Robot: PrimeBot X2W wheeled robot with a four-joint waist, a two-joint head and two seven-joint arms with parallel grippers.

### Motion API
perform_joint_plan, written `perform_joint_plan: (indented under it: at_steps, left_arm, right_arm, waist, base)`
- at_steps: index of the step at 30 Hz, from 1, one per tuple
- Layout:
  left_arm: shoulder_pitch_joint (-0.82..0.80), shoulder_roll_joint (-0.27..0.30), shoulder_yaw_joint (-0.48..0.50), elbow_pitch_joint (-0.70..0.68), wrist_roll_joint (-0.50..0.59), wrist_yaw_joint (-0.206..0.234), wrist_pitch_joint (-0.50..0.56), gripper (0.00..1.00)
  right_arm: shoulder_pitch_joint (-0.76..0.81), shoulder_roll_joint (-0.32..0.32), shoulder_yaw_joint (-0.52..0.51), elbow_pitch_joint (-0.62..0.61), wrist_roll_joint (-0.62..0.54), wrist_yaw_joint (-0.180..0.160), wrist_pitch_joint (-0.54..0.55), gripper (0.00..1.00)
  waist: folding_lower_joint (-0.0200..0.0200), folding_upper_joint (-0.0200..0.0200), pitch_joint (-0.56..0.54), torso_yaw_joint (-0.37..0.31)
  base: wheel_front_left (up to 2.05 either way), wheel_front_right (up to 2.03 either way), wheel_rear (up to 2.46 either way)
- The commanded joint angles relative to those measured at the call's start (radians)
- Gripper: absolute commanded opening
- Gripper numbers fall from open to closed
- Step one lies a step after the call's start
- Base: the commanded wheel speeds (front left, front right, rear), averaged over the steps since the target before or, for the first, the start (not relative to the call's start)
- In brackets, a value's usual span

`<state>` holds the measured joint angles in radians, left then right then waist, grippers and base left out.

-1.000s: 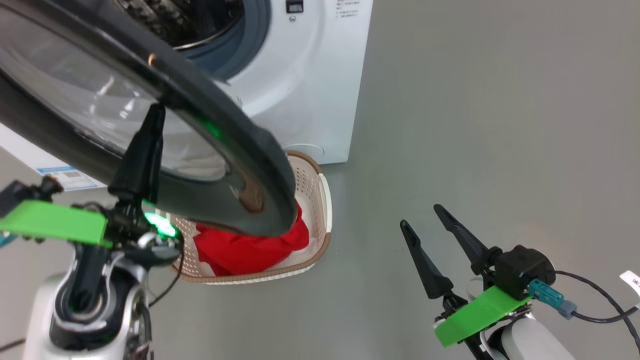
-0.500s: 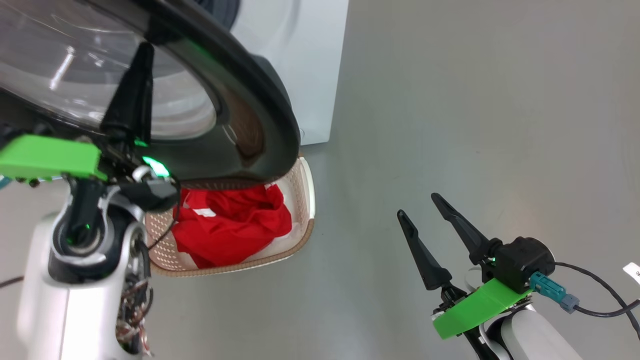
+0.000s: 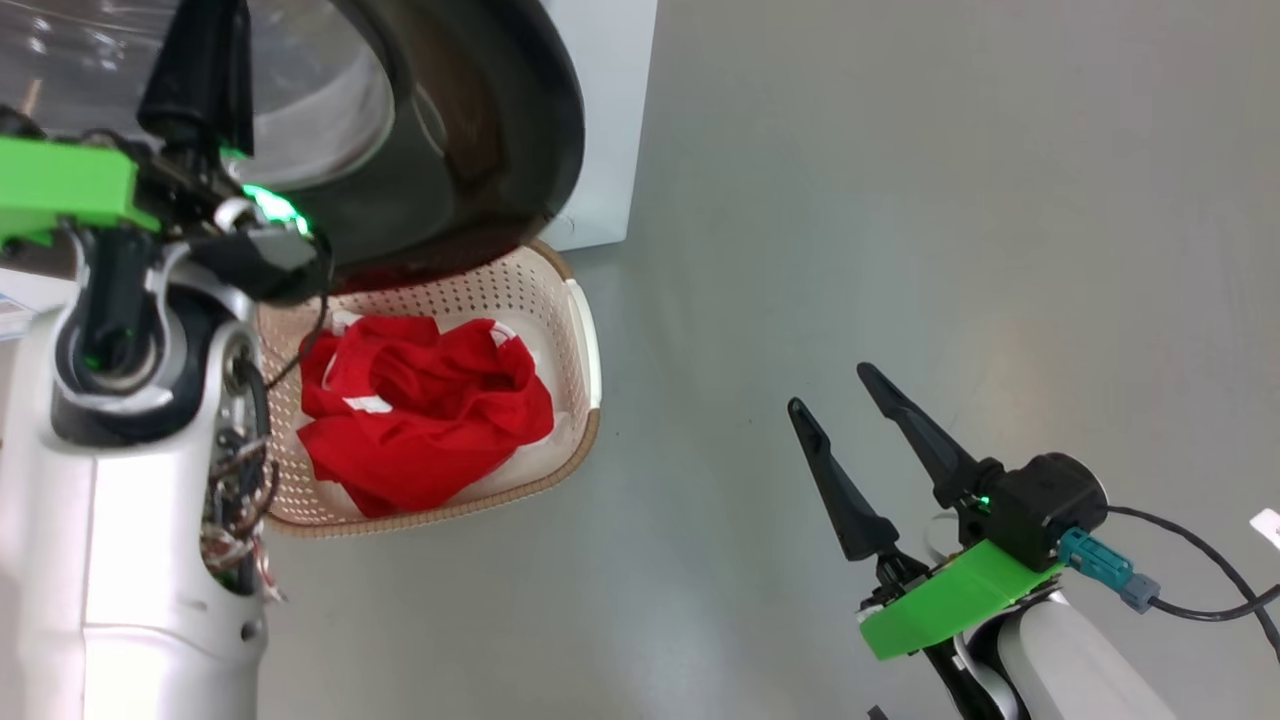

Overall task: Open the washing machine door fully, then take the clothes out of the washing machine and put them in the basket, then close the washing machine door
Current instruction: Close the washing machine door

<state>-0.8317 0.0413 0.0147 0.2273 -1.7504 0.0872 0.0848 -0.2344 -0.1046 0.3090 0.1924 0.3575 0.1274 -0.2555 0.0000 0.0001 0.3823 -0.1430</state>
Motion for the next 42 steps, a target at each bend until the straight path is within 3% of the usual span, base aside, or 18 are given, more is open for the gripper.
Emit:
perform_joint_plan:
  at_steps: [1,12,13,14,15,16,24,26,30,35,42]
  left_arm:
    - [-0.043,0.026,0.026,-0.014,0.012,-0.019,-0.007,0.00]
    - [-0.004,0.024,0.040,0.004,0.001,-0.081,0.004,0.00]
    - [0.016,0.025,0.041,-0.005,-0.001,-0.085,0.009,0.15]
    - [0.039,0.025,0.041,-0.016,-0.003,-0.089,0.015,0.44]
    - [0.063,0.028,0.040,-0.027,0.000,-0.090,0.018,0.80]
    - [0.113,0.034,0.038,-0.053,0.008,-0.093,0.022,1.00]
    - [0.278,0.056,0.057,-0.156,0.036,-0.133,0.014,1.00]
    - [0.320,0.060,0.063,-0.163,0.046,-0.110,0.003,1.00]
    - [0.382,0.073,0.074,-0.206,0.112,-0.129,-0.051,1.00]
    - [0.475,0.131,0.034,-0.240,0.369,-0.157,-0.177,1.00]
    - [0.579,0.194,-0.005,-0.220,0.749,-0.144,-0.331,1.00]
  right_arm:
    - [-0.014,0.002,0.023,-0.026,-0.011,0.003,-0.006,1.00]
    - [-0.018,0.008,0.016,-0.016,-0.012,0.003,-0.006,1.00]
    - [-0.016,0.008,0.014,-0.015,-0.012,0.003,-0.006,1.00]
    - [-0.014,0.009,0.011,-0.015,-0.012,0.003,-0.006,1.00]
    - [-0.011,0.009,0.008,-0.014,-0.012,0.003,-0.006,1.00]
    - [-0.006,0.009,0.003,-0.013,-0.012,0.003,-0.006,1.00]
    - [0.010,0.006,-0.017,-0.012,-0.011,0.003,-0.006,1.00]
    - [0.017,0.007,-0.022,-0.007,-0.010,0.003,-0.006,1.00]
    - [0.026,0.010,-0.029,0.001,-0.006,0.003,-0.006,1.00]
    - [0.037,0.013,-0.033,0.004,-0.004,0.003,-0.006,1.00]
    - [0.066,0.015,-0.056,-0.003,0.007,0.003,-0.006,1.00]
  waist:
    - [0.0000,-0.0001,0.011,-0.007]
    - [0.0000,-0.0001,-0.002,-0.002]
    - [0.0000,-0.0001,-0.009,0.002]
    - [0.0000,-0.0001,-0.016,0.005]
    - [0.0000,-0.0001,-0.022,0.009]
    - [0.0000,-0.0001,-0.037,0.018]
    - [0.0000,-0.0001,-0.093,0.050]
    - [0.0000,-0.0001,-0.110,0.058]
    - [0.0000,-0.0001,-0.136,0.071]
    - [0.0000,-0.0001,-0.172,0.080]
    - [0.0000,-0.0001,-0.223,0.092]
  base:
    - [0.00,0.00,0.00]
    - [0.00,0.00,0.00]
    - [0.00,0.00,0.00]
    - [0.00,0.00,0.00]
    - [0.00,0.00,0.00]
    - [0.00,0.00,0.00]
    - [0.00,0.00,0.00]
    - [0.00,0.00,0.00]
    - [0.00,0.00,0.00]
    - [0.00,0.00,0.00]
    - [0.00,0.00,0.00]
